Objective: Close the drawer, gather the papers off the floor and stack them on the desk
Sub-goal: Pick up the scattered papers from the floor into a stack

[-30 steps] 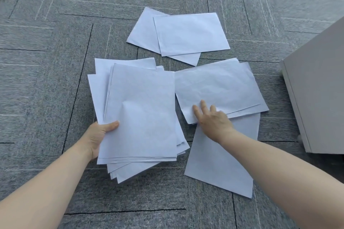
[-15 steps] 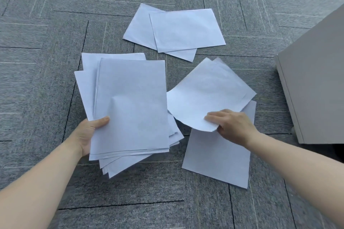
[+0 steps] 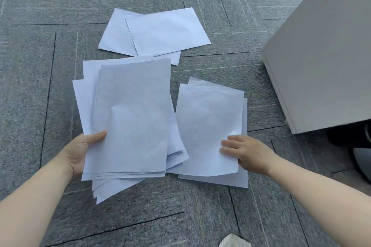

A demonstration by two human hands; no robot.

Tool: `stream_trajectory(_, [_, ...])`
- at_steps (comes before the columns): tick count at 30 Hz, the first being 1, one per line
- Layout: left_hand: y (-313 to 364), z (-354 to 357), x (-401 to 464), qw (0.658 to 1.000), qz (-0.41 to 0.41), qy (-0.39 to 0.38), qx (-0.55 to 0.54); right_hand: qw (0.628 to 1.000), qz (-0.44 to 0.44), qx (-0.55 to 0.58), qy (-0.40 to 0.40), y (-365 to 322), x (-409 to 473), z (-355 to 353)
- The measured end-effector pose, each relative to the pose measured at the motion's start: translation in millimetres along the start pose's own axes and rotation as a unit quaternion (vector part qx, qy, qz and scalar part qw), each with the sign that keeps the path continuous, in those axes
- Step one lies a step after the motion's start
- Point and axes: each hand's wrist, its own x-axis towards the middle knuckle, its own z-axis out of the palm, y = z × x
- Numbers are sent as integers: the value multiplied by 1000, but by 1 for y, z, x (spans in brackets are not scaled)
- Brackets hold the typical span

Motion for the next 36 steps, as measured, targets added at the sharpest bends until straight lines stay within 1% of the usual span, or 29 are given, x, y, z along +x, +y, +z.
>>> stream_trajectory(1, [0,3,2,1000,-6,-2,3,1000,13,-6,-8,0,-6,1])
stream_trajectory(3, [-1,12,7,1000,-10,20,15,999,49,-12,-16,-1,-16,5])
stream_trajectory(7, [-7,24,21,997,-10,60,37,990,142,11,0,-4,-20,10])
stream_trajectory(8, [-8,27,23,997,-13,62,41,983,182,20,7,-7,-16,8])
stream_trajectory(9, [-9,30,25,997,-15,63,46,970,241,33,16,-10,-11,6])
stream_trajectory(10, [-10,32,27,997,-17,60,50,947,317,53,25,-12,-6,3])
stream_trajectory(11, [-10,34,29,997,-18,61,53,914,398,74,20,-13,2,1])
stream_trajectory(13, [-11,35,33,996,-16,61,60,844,524,109,-14,-13,17,-7])
stream_trajectory(15, [-11,37,36,996,-15,60,65,780,607,150,-34,-10,29,-12])
stream_trajectory(17, [-10,40,40,996,-14,54,68,719,665,196,-48,-4,36,-11])
stream_trajectory(19, [-10,44,42,996,-15,49,69,675,700,229,-50,0,42,-8])
stream_trajectory(21, [-10,49,44,996,-12,50,77,646,721,249,-42,3,46,-6])
stream_trajectory(23, [-11,52,46,995,-11,54,80,625,733,265,-36,6,49,-7])
stream_trajectory(27, [-11,55,50,994,-12,63,88,607,744,277,-36,9,51,-6])
stream_trajectory(30, [-11,56,51,994,-16,66,89,599,746,290,-18,9,58,-4])
stream_trajectory(36, [-12,59,50,994,-10,67,88,554,759,341,39,18,63,4])
